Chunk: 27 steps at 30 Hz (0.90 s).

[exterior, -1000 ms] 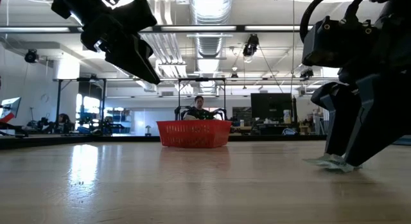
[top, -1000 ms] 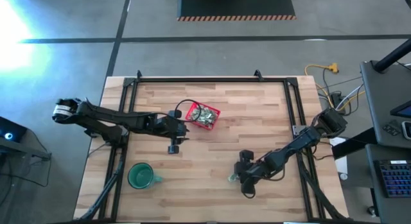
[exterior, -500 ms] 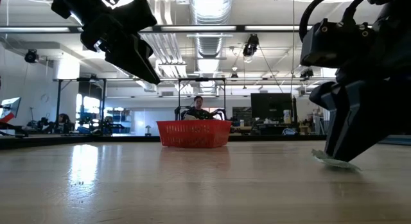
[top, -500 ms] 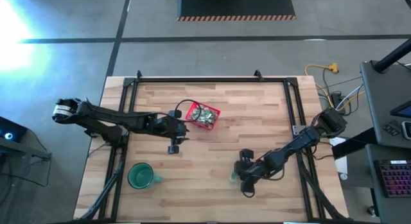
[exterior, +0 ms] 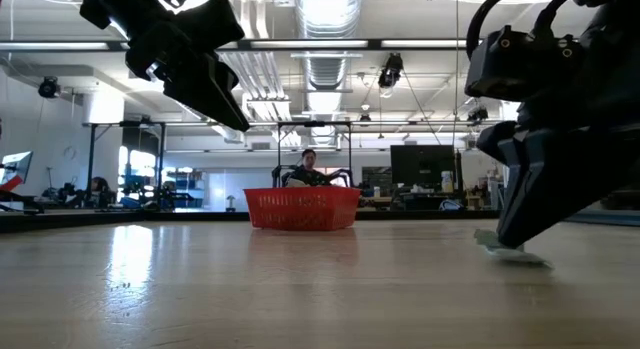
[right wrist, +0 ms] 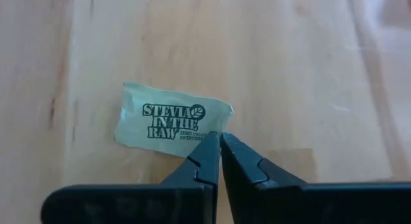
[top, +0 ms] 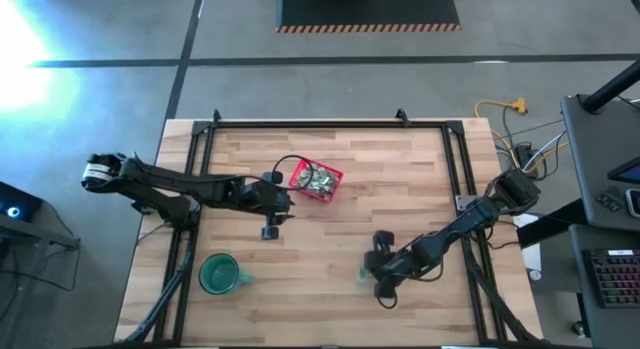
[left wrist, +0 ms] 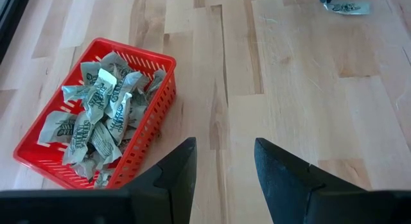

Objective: Pick and place items into bin
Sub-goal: Put the stevia packet into the red bin

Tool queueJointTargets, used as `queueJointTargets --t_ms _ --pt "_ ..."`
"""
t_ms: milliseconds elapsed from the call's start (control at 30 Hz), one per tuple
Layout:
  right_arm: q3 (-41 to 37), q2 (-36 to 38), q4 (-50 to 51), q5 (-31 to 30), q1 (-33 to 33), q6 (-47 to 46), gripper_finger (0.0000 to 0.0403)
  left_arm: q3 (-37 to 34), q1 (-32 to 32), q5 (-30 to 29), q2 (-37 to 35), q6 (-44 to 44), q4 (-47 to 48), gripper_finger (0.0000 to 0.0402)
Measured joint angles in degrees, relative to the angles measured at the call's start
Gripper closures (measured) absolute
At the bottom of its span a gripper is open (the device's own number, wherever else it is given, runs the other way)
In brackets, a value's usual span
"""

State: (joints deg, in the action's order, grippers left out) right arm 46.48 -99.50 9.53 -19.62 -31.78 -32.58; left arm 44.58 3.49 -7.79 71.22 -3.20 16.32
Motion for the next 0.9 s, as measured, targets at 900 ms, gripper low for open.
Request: queueJointTargets --t_ms 900 --pt "7.2 0.0 -1.5 -35.3 2.6 24.5 0.0394 0.0 0.0 0.0 0.0 0.0 0.1 0.0261"
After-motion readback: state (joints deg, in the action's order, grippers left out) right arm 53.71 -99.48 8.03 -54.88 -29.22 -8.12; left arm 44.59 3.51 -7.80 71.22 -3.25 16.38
